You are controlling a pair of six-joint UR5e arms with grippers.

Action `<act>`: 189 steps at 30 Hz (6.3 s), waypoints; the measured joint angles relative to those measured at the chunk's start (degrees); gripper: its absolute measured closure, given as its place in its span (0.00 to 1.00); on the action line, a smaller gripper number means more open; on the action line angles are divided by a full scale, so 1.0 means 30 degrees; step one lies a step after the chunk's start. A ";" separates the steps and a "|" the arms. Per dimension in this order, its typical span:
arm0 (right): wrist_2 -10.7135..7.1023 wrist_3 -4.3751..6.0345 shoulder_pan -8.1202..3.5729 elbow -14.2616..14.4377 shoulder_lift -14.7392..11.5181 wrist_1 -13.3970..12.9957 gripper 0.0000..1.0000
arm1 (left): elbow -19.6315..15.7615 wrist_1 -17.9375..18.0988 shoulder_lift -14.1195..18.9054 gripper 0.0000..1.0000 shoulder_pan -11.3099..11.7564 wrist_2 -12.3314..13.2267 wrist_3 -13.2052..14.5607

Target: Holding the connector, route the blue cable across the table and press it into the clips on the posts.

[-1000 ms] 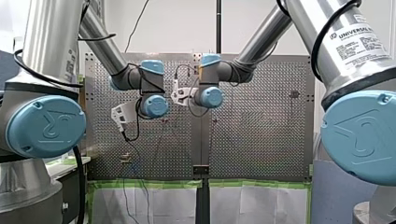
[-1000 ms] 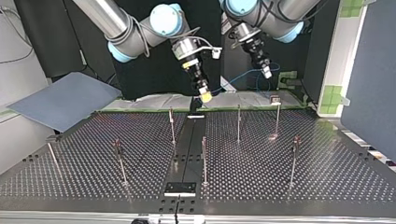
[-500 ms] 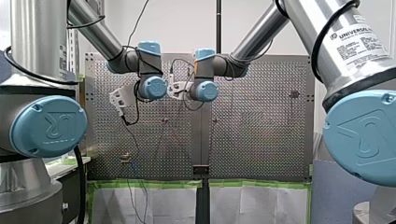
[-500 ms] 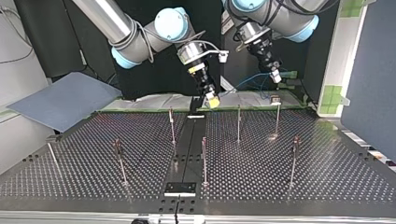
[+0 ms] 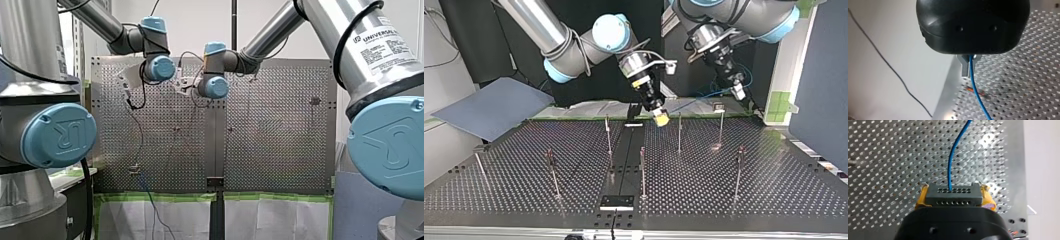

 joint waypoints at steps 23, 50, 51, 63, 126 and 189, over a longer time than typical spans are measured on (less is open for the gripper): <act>-0.0491 0.0867 0.0420 -0.3818 0.1624 0.1450 1.00 | 0.0980 -0.3463 -0.0440 1.00 0.3146 0.3249 0.2460; -0.0151 0.0977 0.0195 -0.6379 0.3363 0.2966 1.00 | 0.3725 -0.3278 -0.2823 1.00 0.7630 0.7733 0.3279; -0.0149 0.0986 0.0188 -0.6466 0.3414 0.2985 1.00 | 0.3785 -0.3212 -0.2885 1.00 0.7826 0.7939 0.3217; -0.0160 0.1325 0.0125 -0.7489 0.3615 0.3203 1.00 | 0.3947 -0.2842 -0.3252 1.00 0.8326 0.9982 0.2271; -0.0006 0.1415 0.0102 -0.9009 0.4503 0.3731 1.00 | 0.3926 -0.3216 -0.3578 1.00 0.8903 1.4708 0.0935; 0.1444 0.1365 -0.0357 -0.9962 0.4542 0.3774 1.00 | 0.4564 -0.1050 -0.5793 0.33 1.2100 1.9001 -0.1167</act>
